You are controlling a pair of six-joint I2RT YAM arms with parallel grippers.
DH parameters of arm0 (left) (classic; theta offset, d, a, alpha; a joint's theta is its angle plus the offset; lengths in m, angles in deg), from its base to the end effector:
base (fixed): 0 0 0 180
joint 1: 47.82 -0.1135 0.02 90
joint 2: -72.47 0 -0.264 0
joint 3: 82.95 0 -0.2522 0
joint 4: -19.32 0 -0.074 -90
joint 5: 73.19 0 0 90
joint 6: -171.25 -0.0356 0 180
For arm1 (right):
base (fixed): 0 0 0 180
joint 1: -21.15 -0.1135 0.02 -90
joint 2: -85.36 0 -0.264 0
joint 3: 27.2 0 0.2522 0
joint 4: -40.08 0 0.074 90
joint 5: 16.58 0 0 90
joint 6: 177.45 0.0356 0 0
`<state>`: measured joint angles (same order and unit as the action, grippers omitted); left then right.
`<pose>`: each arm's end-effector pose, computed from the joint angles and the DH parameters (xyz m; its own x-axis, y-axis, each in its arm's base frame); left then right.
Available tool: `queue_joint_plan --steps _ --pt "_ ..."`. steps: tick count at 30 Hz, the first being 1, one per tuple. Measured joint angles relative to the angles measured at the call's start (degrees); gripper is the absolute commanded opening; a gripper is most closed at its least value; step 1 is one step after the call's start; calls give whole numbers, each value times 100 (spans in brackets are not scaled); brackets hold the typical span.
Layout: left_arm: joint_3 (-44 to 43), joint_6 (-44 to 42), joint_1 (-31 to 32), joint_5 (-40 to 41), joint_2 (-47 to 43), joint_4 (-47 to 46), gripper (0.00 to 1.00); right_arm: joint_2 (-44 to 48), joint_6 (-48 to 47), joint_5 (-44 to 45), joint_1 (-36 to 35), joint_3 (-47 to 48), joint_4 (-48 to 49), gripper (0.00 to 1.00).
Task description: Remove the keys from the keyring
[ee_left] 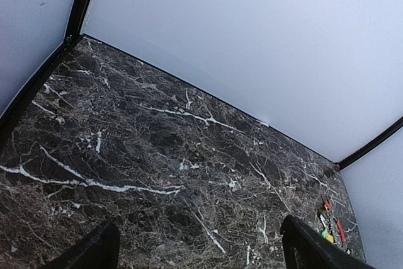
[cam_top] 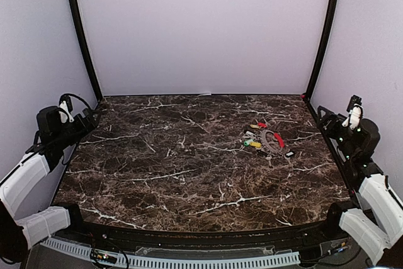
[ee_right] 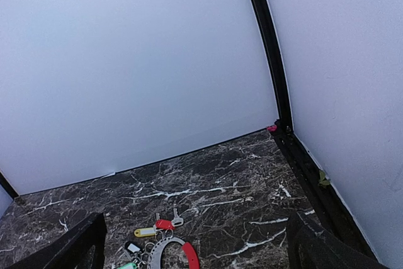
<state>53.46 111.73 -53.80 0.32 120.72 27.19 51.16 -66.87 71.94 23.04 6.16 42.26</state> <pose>0.2011 0.0109 0.2665 -0.2751 -0.5178 -0.8100 0.0420 0.8353 -0.5482 0.1633 -0.0045 0.2608 0.0244 0.3508 -0.9361 -0.0015 0.9364 0.3509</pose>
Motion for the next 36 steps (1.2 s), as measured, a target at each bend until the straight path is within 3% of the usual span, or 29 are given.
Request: queue_joint_plan --steps 9,17,22,31,36 --pt "-319 254 0 -31 28 525 99 -107 125 175 0 39 -275 99" --pt "-1270 264 0 -1123 282 693 94 -616 234 -15 0 450 -597 99" --pt "-2293 -258 44 -1523 782 1005 91 -1670 278 -566 0 1104 -1119 94" --pt "-2179 -1062 229 -1661 1003 1495 92 -3969 210 -1012 -448 1578 -2024 76" --pt "-2155 -1331 229 -1497 992 1624 92 -4778 184 -1075 -820 1899 -2135 66"
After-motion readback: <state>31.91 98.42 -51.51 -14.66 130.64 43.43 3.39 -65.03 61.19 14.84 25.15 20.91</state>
